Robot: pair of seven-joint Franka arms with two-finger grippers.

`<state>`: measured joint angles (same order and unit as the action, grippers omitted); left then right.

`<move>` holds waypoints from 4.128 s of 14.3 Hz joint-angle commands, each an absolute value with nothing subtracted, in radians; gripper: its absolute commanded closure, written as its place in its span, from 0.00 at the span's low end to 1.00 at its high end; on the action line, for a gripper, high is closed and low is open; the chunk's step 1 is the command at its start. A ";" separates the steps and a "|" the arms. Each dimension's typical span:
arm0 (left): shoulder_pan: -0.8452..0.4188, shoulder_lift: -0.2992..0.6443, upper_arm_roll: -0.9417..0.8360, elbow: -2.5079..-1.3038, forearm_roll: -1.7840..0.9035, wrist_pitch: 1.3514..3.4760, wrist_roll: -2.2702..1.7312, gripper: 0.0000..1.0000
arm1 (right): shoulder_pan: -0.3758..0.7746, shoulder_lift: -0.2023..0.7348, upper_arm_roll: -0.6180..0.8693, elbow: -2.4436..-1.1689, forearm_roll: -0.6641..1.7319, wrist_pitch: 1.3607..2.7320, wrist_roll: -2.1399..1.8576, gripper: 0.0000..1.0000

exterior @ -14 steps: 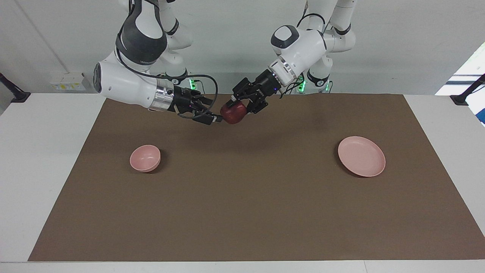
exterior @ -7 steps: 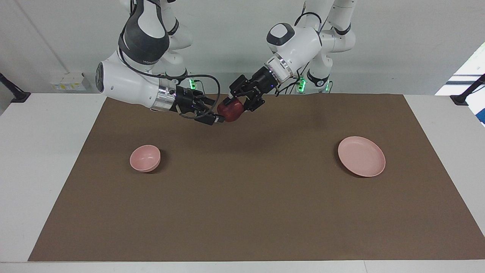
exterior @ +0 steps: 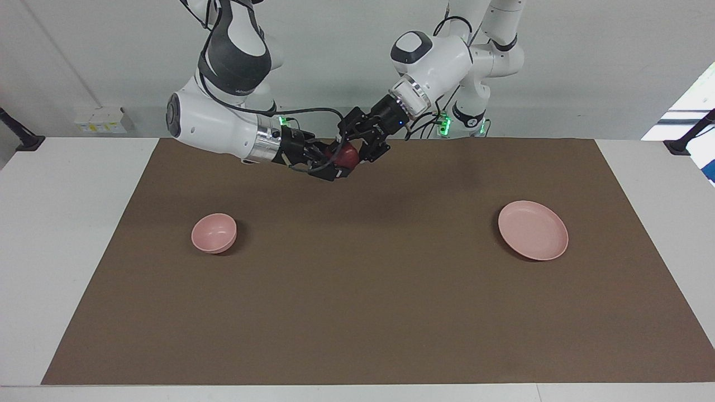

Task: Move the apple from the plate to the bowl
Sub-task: 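Close the right gripper on the apple held by the left gripper, then carry the apple toward the bowl while the left gripper withdraws, then lower the apple into the small pink bowl with the right gripper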

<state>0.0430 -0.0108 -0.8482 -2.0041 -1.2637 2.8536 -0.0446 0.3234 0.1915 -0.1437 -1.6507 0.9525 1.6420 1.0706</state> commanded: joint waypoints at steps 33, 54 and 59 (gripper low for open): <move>-0.035 -0.028 -0.234 -1.973 -0.311 2.072 -0.081 0.00 | 0.178 0.196 -0.147 -1.681 0.307 1.708 0.177 1.00; -0.049 0.014 0.011 -1.451 0.005 1.508 0.094 0.00 | 0.083 0.290 -0.147 -1.871 0.051 2.080 -0.287 1.00; -0.029 0.017 0.006 -1.388 0.002 1.430 0.094 0.00 | 0.081 0.301 -0.147 -1.875 0.051 2.083 -0.282 1.00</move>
<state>-0.0325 -0.0074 0.0054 -1.4305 -0.0169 1.4647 0.0854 0.0930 0.3043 -0.1550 -1.8624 0.0724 2.0616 -0.2637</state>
